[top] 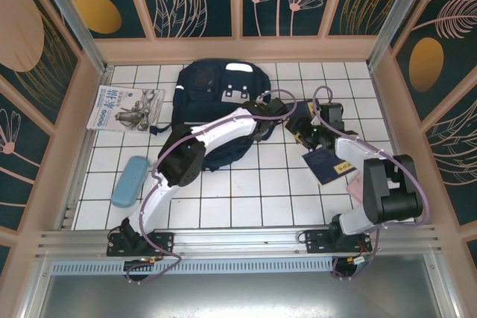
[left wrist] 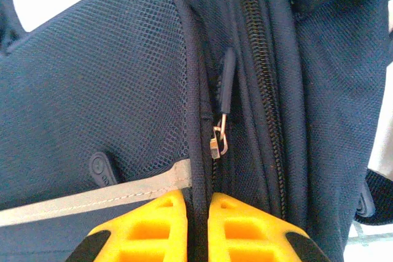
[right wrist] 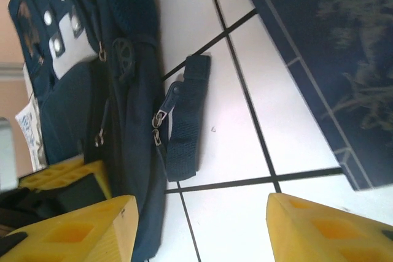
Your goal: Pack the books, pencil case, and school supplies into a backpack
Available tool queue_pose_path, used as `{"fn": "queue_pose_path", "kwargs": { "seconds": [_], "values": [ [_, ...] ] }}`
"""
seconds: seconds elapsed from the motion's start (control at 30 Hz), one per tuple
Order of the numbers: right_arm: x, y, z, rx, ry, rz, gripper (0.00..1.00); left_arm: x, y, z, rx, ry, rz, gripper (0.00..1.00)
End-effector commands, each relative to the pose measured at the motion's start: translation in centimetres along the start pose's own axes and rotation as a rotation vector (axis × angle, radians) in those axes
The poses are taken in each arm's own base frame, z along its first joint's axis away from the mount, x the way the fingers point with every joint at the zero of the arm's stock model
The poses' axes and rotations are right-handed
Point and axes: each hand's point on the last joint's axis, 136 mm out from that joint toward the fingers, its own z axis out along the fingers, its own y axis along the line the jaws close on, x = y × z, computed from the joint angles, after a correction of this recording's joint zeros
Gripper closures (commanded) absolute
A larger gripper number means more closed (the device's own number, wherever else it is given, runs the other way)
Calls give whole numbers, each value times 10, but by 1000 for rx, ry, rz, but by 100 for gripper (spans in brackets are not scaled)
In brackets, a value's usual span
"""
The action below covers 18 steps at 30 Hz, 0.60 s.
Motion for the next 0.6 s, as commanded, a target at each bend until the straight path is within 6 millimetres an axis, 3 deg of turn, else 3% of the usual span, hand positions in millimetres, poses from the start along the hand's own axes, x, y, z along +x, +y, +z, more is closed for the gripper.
{"fn": "queue_pose_path", "kwargs": {
  "seconds": [0.0,0.3,0.57],
  "values": [
    [-3,28,9,-130,25,-134,44,-28,54,-41,-143,-112,-41,95],
    [19,75,34,-171,45,-399,49,-52,87,-85,-181,-225,-100,100],
    [10,95,45,-241,-4,-588,55,-62,102,-105,-187,-273,-125,100]
  ]
}}
